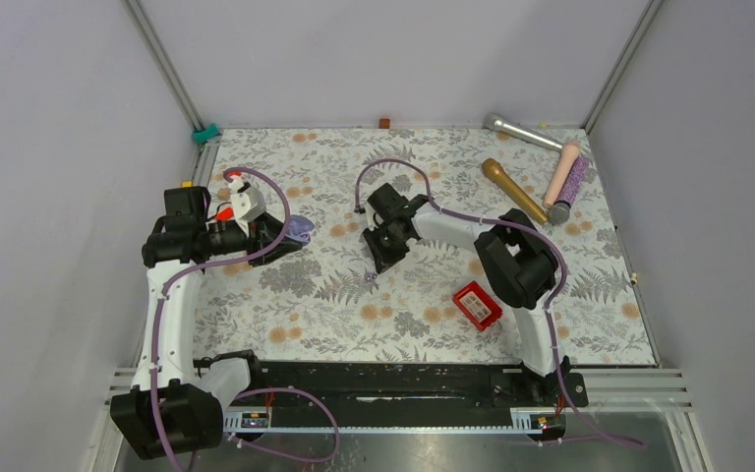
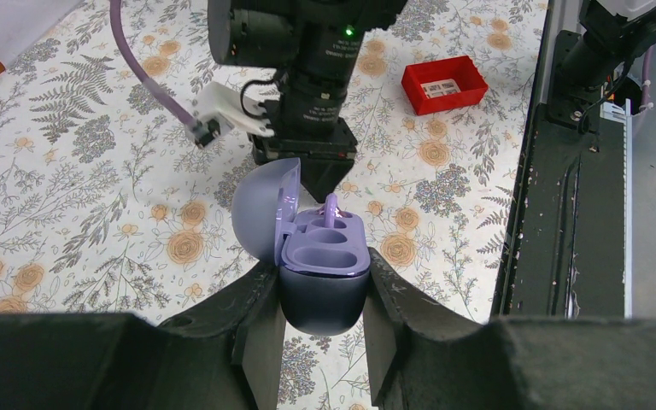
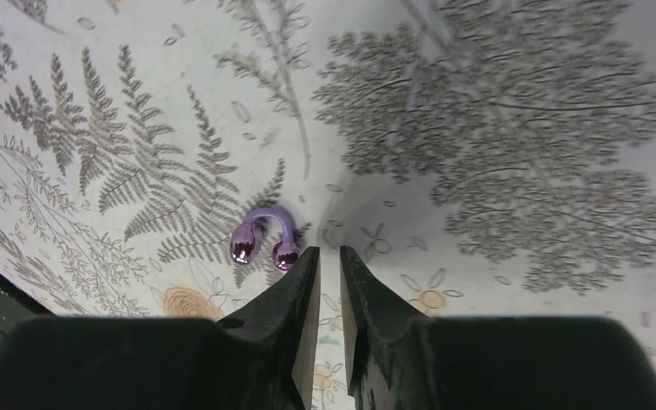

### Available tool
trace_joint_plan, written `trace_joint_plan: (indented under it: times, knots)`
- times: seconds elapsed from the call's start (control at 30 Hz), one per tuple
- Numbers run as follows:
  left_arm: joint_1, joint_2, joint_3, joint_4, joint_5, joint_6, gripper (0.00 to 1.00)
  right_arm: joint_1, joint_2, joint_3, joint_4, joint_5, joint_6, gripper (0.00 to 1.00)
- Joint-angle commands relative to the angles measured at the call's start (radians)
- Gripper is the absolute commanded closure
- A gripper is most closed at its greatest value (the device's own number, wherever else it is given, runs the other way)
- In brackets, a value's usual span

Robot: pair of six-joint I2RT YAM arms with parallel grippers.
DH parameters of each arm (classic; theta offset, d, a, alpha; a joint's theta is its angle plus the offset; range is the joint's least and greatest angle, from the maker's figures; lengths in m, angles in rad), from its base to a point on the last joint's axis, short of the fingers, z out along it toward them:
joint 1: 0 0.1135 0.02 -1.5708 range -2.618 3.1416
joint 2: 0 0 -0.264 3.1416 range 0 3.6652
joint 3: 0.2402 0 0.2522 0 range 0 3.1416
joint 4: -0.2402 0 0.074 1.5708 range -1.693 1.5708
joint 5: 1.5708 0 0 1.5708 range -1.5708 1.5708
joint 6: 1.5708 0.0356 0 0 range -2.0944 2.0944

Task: Insert the wireless bluetooth earbuds into the charging case
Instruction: Pick up the left earbud from the center of the board.

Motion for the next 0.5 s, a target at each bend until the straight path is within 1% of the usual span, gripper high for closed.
trace_joint_plan:
  times: [0.0, 0.17, 0.3, 0.47]
  knots:
    - [0.006, -0.026, -0.006, 0.014, 0.055, 0.023, 1.00, 0.044, -0.017, 0.008, -0.035, 0.025, -0.031, 0.78]
    - [0.009, -0.034, -0.009, 0.015, 0.058, 0.024, 1.00, 0.063, -0.048, -0.047, -0.018, 0.017, -0.037, 0.78]
    - [0.009, -0.037, -0.011, 0.014, 0.059, 0.026, 1.00, 0.084, -0.084, -0.094, 0.039, -0.032, -0.030, 0.78]
    - [0.010, -0.035, -0.011, 0.014, 0.058, 0.026, 1.00, 0.116, -0.078, -0.081, 0.044, -0.038, -0.020, 0.78]
